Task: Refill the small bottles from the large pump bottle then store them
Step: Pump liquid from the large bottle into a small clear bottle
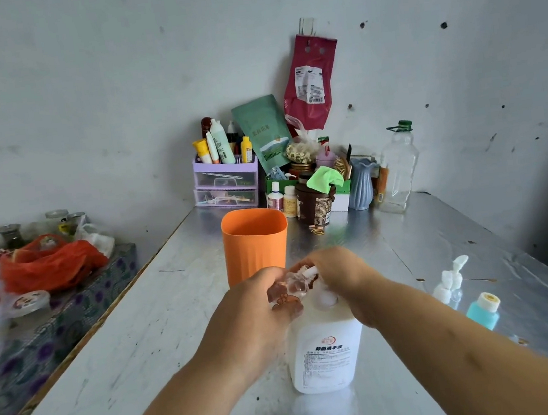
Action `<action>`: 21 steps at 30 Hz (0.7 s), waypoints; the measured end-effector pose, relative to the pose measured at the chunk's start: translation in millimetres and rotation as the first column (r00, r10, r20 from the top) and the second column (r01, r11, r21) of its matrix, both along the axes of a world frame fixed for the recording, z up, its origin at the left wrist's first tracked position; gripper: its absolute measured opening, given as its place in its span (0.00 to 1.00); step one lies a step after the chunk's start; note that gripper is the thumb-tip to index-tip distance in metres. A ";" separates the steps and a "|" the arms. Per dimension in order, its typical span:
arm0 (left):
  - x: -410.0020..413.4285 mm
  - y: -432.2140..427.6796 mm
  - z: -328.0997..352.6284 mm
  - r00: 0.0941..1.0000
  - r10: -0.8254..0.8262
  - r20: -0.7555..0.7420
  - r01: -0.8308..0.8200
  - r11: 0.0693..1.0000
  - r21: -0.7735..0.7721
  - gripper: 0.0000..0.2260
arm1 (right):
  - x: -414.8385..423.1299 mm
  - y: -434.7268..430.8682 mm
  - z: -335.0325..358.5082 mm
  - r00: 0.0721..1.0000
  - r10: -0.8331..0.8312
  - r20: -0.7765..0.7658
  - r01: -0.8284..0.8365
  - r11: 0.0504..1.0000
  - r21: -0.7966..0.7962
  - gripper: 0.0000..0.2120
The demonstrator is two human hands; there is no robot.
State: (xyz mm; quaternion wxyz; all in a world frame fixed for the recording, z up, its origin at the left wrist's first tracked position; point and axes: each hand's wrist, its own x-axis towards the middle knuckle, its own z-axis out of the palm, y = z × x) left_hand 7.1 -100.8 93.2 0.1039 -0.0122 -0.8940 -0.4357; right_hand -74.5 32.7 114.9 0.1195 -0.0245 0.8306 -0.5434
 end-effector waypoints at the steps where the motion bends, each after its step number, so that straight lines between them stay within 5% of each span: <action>1: -0.3 0.6 0.8 1.000 0.003 -0.006 -0.004 1.000 -0.002 0.10 | -1.4 1.4 -2.3 1.000 -0.026 0.003 0.026 0.999 -0.020 0.17; 16: 0.2 2.2 1.0 0.999 0.030 -0.017 -0.031 0.999 -0.021 0.13 | 5.3 3.1 2.2 0.999 -0.050 0.015 0.050 0.999 -0.001 0.17; 21: -2.8 -0.5 -3.3 1.000 0.025 0.000 -0.025 0.999 -0.027 0.13 | -2.0 0.5 -6.0 0.991 0.011 -0.131 0.000 0.996 0.087 0.17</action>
